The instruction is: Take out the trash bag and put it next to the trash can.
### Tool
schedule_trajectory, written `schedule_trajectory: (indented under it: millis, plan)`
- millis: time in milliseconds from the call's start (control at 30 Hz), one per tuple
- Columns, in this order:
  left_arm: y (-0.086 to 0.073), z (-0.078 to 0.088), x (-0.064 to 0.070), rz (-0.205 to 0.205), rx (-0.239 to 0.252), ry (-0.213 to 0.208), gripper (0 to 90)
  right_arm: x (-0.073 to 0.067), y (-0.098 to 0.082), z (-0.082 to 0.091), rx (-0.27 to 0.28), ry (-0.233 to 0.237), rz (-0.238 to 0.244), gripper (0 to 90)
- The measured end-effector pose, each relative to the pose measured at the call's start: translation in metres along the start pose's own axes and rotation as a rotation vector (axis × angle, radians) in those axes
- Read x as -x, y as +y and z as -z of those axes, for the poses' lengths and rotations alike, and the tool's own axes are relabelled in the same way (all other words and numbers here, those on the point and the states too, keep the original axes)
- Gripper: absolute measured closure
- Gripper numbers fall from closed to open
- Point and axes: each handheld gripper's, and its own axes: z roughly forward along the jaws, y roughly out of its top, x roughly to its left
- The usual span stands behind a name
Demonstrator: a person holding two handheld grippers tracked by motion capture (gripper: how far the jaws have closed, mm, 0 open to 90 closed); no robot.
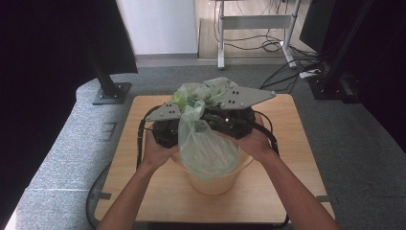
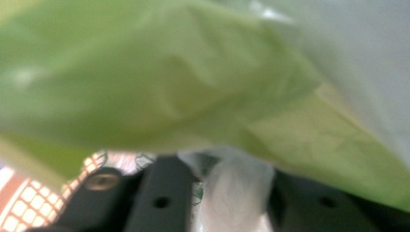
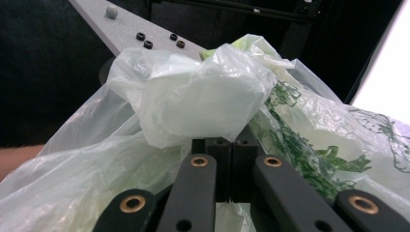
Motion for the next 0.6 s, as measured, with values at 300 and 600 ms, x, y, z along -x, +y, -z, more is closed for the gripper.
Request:
schedule_trajectory:
  millis: [300,600]
  plan:
    - [-0.003,0.008,-0.011,0.078,0.05,-0.006,89.7,0.008,0.001,0.028,0.084,-0.049,-0.057,44.0]
    - [0.003,0.039,-0.019,0.112,0.114,-0.001,89.7,0.025,-0.027,0.082,0.131,-0.081,-0.109,27.0]
